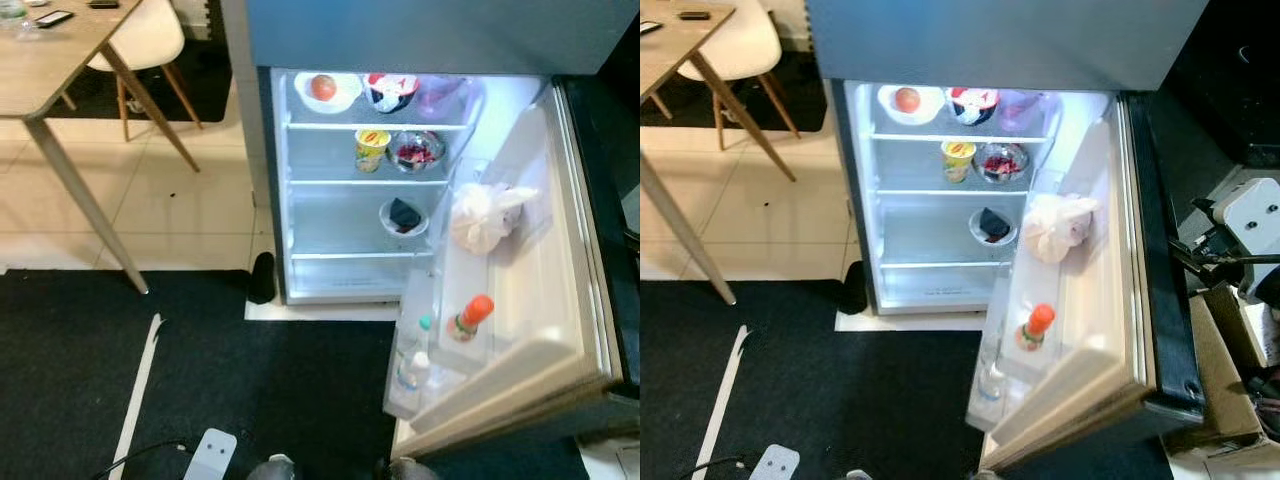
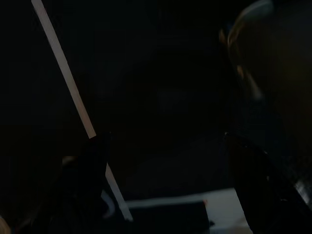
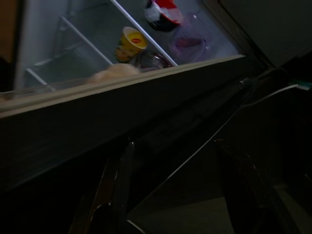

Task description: Restocking fridge

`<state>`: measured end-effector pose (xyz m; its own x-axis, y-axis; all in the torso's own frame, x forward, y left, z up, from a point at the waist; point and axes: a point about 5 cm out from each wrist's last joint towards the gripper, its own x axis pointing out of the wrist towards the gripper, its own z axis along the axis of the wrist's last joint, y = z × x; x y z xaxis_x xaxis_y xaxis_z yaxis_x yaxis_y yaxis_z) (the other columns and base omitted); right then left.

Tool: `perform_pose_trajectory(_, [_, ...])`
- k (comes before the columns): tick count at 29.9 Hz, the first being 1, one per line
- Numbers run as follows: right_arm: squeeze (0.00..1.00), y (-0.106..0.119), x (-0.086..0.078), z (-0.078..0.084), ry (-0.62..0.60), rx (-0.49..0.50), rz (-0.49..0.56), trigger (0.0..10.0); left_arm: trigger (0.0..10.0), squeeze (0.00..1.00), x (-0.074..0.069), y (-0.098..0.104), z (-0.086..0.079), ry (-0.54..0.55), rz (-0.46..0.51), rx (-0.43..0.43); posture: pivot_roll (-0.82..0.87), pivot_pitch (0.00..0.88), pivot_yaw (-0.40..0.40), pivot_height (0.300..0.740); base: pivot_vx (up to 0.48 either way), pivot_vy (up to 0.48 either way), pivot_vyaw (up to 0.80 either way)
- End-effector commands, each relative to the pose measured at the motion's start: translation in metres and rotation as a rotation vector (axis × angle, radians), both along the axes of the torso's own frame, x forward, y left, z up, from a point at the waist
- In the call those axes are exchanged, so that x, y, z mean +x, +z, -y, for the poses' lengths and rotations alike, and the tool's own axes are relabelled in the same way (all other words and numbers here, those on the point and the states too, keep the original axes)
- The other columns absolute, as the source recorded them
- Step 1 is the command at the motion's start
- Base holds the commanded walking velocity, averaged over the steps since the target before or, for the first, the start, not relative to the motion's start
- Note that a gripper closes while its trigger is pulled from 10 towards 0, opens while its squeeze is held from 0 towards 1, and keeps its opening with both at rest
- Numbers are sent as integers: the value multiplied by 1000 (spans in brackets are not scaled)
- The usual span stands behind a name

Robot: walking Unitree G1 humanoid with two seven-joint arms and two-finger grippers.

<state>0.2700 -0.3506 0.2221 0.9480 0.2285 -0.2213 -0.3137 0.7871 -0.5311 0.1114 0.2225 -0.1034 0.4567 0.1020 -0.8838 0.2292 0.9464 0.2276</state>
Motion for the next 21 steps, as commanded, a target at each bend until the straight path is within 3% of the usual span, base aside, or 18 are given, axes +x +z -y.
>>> perform_pose_trajectory(1, [0, -23, -4, 2, -11, 10, -103, 10000, 10000, 0, -12, -4, 3, -3, -42, -3, -96, 119, -55, 740, 0, 0, 0])
perform_pose_trajectory(21, [0, -24, -6, 3, -8, 5, -102, 10000, 10000, 0, -10, -4, 2, -4, -41, -1, -100, 119, -55, 740, 0, 0, 0])
